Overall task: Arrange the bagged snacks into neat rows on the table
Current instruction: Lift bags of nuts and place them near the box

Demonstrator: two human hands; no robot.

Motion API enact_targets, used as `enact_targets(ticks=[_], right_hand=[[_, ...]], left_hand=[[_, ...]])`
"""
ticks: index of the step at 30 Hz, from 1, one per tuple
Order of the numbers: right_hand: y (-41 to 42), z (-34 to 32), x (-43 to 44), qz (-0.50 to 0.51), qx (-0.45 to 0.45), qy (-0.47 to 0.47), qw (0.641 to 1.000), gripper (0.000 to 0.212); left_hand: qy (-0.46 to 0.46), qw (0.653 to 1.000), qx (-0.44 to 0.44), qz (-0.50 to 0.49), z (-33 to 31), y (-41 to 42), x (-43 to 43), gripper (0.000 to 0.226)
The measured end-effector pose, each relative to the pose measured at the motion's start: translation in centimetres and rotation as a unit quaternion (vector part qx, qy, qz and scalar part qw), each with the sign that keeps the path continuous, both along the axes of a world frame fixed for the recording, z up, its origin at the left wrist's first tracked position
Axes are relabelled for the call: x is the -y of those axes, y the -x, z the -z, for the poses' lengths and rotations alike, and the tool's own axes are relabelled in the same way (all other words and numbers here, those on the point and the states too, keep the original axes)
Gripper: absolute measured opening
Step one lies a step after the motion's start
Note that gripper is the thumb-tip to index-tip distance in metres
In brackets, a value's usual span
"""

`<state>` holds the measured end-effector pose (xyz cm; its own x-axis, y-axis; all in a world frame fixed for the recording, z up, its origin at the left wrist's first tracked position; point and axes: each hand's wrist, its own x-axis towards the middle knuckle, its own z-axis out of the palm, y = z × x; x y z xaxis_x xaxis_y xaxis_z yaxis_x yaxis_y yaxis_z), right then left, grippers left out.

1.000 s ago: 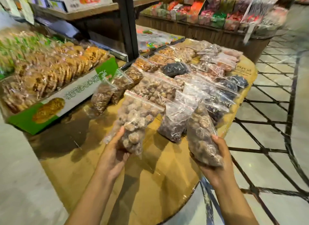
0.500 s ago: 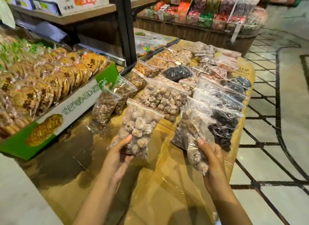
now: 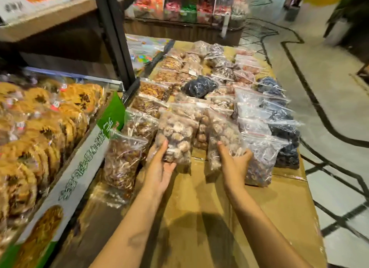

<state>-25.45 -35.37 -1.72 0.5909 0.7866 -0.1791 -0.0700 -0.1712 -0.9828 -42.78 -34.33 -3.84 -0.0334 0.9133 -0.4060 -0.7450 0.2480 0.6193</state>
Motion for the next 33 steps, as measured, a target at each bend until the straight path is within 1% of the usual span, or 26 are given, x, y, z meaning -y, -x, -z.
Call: enact_targets(ticks=[1, 2, 3, 4, 5, 6, 8, 9, 11, 12, 13, 14, 15, 16, 17, 18, 19, 21, 24, 26, 28, 29, 31, 33], right_hand=[[0.4, 0.5, -1.3, -0.002, 0.04, 0.01, 0.999, 0.074], [0.7, 1.2, -2.3, -0.014, 0.077, 0.013, 0.997, 0.08], [1.0, 1.8, -3.1, -0.032, 0.109, 0.013, 0.993, 0.081], [1.2, 2.4, -3.5, -0.055, 0.13, 0.021, 0.99, 0.078], [1.3, 3.2, -3.7, -0.075, 0.148, 0.033, 0.986, 0.074], [1.3, 3.7, -3.7, -0.089, 0.164, 0.048, 0.981, 0.071], [1.2, 4.7, -3.4, -0.1, 0.187, 0.068, 0.975, 0.07], [1.1, 5.1, -3.3, -0.099, 0.193, 0.078, 0.973, 0.072], [0.9, 5.2, -3.4, -0.099, 0.17, 0.092, 0.976, 0.08], [0.7, 5.1, -3.6, -0.104, 0.147, 0.091, 0.979, 0.086], [0.5, 4.9, -3.9, -0.11, 0.122, 0.088, 0.982, 0.091], [0.4, 4.5, -4.2, -0.114, 0.099, 0.084, 0.985, 0.09], [0.3, 4.3, -4.6, -0.116, 0.082, 0.083, 0.986, 0.083], [0.3, 4.0, -5.0, -0.117, 0.071, 0.084, 0.987, 0.074], [0.2, 4.1, -5.3, -0.115, 0.067, 0.088, 0.987, 0.066], [0.2, 4.2, -5.6, -0.111, 0.07, 0.089, 0.987, 0.059], [0.2, 4.4, -5.8, -0.104, 0.077, 0.086, 0.988, 0.051], [0.3, 4.7, -6.0, -0.077, 0.091, 0.062, 0.991, 0.037], [0.0, 4.4, -6.5, -0.047, 0.13, 0.016, 0.99, 0.033], [-0.2, 3.9, -7.0, -0.034, 0.149, -0.001, 0.988, 0.034], [-0.2, 3.8, -7.8, -0.029, 0.145, 0.009, 0.989, 0.034], [-0.1, 3.9, -8.1, -0.039, 0.142, 0.026, 0.989, 0.035], [0.1, 4.3, -8.3, -0.06, 0.162, 0.074, 0.982, 0.048], [0.3, 4.5, -8.2, -0.062, 0.206, 0.11, 0.97, 0.057]], left_hand=[[0.0, 1.0, -0.017, 0.003, 0.4, 0.0, -0.9, 0.065], [0.007, 0.998, -0.057, 0.002, 1.1, 0.0, -1.8, 0.059], [0.018, 0.994, -0.112, -0.001, 1.4, 0.0, -2.3, 0.052], [0.027, 0.984, -0.174, 0.0, 2.0, 0.2, -2.8, 0.05], [0.033, 0.971, -0.235, 0.009, 2.7, 0.6, -3.0, 0.052], [0.028, 0.956, -0.292, 0.022, 3.2, 1.0, -3.1, 0.048], [0.022, 0.913, -0.403, 0.057, 3.8, 1.8, -3.1, 0.029], [0.02, 0.891, -0.448, 0.078, 4.0, 2.1, -3.1, 0.026], [0.006, 0.863, -0.492, 0.116, 4.0, 2.7, -3.5, 0.029], [-0.002, 0.855, -0.501, 0.134, 3.9, 2.8, -3.8, 0.036], [-0.009, 0.855, -0.498, 0.146, 3.5, 2.8, -4.1, 0.048], [-0.004, 0.86, -0.487, 0.154, 3.1, 2.5, -4.6, 0.064], [0.008, 0.862, -0.481, 0.16, 2.8, 2.3, -5.0, 0.081], [0.027, 0.855, -0.49, 0.165, 2.3, 2.0, -5.4, 0.096], [0.048, 0.843, -0.508, 0.17, 2.2, 1.7, -5.9, 0.108], [0.058, 0.832, -0.524, 0.172, 2.2, 1.4, -6.2, 0.115], [0.058, 0.825, -0.537, 0.166, 2.4, 1.2, -6.5, 0.118], [0.022, 0.833, -0.535, 0.139, 2.8, 1.1, -6.6, 0.118], [-0.032, 0.854, -0.513, 0.086, 2.8, 1.1, -6.7, 0.107], [-0.045, 0.855, -0.509, 0.088, 2.6, 1.1, -7.5, 0.096], [-0.042, 0.845, -0.521, 0.117, 2.5, 0.9, -8.5, 0.09], [-0.037, 0.833, -0.537, 0.129, 2.4, 0.7, -8.6, 0.094], [-0.034, 0.806, -0.574, 0.138, 2.4, 0.3, -8.5, 0.104], [-0.022, 0.786, -0.603, 0.131, 2.5, 0.0, -7.9, 0.105]])
